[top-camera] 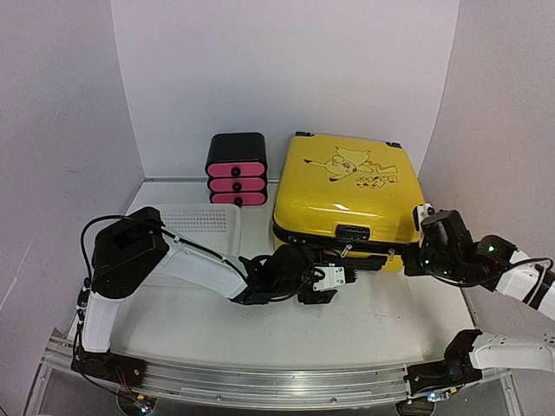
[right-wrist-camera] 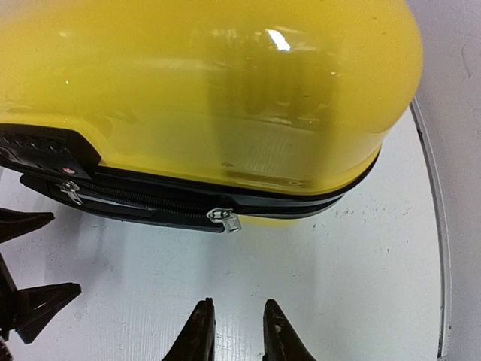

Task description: Open, take out, and arrange the luggage

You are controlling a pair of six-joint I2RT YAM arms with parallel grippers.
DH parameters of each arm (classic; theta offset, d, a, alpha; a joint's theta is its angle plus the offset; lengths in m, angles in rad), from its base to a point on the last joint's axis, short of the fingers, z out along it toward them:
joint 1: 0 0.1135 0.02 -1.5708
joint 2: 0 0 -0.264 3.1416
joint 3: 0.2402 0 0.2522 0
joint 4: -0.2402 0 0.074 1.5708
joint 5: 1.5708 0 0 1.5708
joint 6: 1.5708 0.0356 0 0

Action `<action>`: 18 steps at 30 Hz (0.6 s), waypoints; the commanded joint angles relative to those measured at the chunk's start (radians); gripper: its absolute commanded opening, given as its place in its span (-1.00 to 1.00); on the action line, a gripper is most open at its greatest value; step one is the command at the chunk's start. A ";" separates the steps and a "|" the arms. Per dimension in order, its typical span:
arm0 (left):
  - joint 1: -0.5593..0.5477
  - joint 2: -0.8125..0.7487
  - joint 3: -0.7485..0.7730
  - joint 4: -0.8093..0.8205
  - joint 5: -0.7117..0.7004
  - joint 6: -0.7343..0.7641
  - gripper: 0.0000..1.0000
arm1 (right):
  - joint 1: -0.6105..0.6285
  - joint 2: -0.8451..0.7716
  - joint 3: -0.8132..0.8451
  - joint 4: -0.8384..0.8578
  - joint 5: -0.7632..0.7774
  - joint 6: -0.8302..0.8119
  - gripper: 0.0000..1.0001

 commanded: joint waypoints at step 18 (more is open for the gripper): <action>0.052 0.121 0.227 -0.035 0.009 0.088 0.34 | -0.207 0.032 -0.068 0.137 -0.419 0.019 0.02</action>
